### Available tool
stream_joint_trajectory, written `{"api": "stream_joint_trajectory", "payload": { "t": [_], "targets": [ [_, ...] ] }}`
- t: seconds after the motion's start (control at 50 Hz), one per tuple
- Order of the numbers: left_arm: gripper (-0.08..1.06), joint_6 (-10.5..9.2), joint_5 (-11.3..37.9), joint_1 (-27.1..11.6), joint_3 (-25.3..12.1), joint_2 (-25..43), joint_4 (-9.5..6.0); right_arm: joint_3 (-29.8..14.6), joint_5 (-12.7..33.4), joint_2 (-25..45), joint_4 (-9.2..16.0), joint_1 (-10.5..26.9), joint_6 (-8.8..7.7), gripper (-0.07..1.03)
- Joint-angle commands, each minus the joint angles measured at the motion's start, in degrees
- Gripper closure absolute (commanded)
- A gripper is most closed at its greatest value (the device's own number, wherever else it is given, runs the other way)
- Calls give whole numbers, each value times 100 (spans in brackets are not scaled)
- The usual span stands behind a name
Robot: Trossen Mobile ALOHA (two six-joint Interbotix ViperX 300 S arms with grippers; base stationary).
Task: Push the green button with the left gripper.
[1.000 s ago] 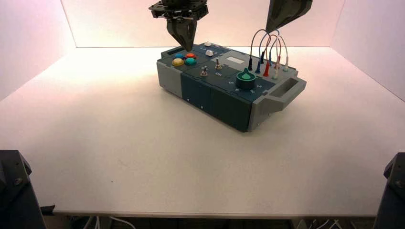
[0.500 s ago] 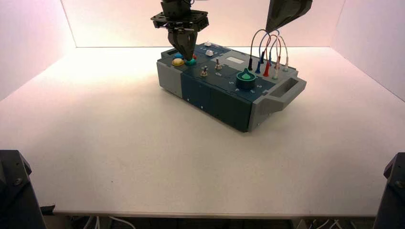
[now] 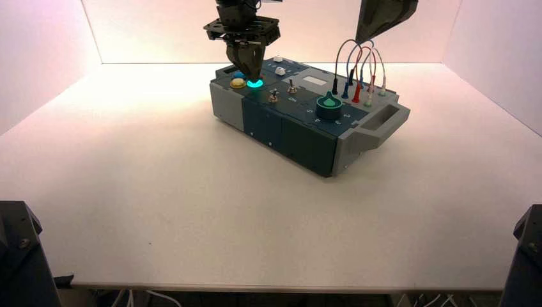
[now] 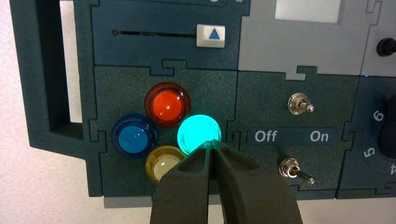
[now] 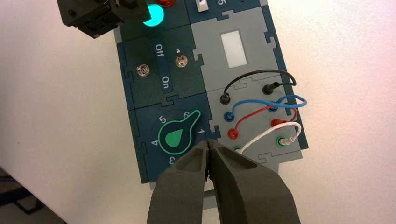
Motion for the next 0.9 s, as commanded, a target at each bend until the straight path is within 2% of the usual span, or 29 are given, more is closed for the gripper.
{"api": "stream_joint_trajectory", "payload": {
  "t": [0.02, 0.46, 0.74, 0.9],
  "targets": [
    [100, 26, -70, -35, 0, -62, 18, -176, -35, -114, 26, 35, -35, 98],
    [100, 26, 9, -35, 0, -167, 26, -176, -35, -97, 26, 35, -35, 98],
    [100, 26, 352, -35, 9, -729, 53, -167, -35, -132, 26, 35, -35, 98],
    [100, 70, 457, -35, 132, -1090, 53, -158, -35, -132, 26, 35, -35, 98]
  ]
}}
